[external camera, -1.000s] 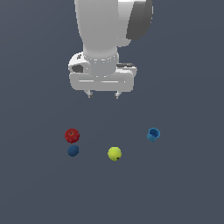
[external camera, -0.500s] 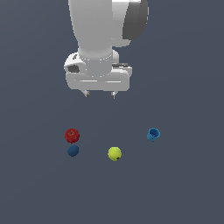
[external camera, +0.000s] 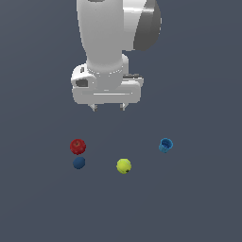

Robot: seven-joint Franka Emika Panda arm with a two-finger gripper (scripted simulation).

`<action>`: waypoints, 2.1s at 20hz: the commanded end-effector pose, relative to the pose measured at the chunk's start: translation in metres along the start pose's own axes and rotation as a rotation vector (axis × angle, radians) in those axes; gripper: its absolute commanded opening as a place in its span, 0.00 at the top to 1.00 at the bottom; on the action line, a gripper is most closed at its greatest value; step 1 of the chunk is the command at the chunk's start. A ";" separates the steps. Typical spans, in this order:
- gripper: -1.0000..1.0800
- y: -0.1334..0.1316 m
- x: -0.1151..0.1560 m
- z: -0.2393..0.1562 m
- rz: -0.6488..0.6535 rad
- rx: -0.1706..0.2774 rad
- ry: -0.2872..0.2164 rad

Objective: Pick up a designated object from a clutter of objects.

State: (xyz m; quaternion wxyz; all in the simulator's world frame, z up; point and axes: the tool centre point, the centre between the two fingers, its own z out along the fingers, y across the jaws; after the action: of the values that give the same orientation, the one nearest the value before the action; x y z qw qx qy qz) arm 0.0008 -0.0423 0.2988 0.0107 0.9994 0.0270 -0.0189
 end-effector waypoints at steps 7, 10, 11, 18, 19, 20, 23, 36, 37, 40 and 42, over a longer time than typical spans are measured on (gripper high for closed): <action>0.04 -0.004 0.025 0.028 -0.200 -0.021 -0.002; 0.04 -0.007 0.036 0.042 -0.295 -0.028 -0.003; 0.04 -0.008 0.040 0.047 -0.326 -0.030 -0.003; 0.04 -0.016 0.064 0.082 -0.547 -0.037 -0.004; 0.04 -0.017 0.068 0.087 -0.578 -0.037 -0.003; 0.04 -0.018 0.071 0.092 -0.610 -0.037 -0.003; 0.04 -0.023 0.080 0.108 -0.704 -0.035 0.000; 0.04 -0.044 0.112 0.174 -1.081 -0.017 0.026; 0.04 -0.045 0.114 0.177 -1.102 -0.016 0.028; 0.04 -0.049 0.117 0.187 -1.156 -0.012 0.035; 0.04 -0.051 0.119 0.192 -1.184 -0.010 0.039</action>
State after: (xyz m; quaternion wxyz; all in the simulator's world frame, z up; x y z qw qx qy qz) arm 0.1083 0.0087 0.1052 0.0033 0.8214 0.5703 -0.0052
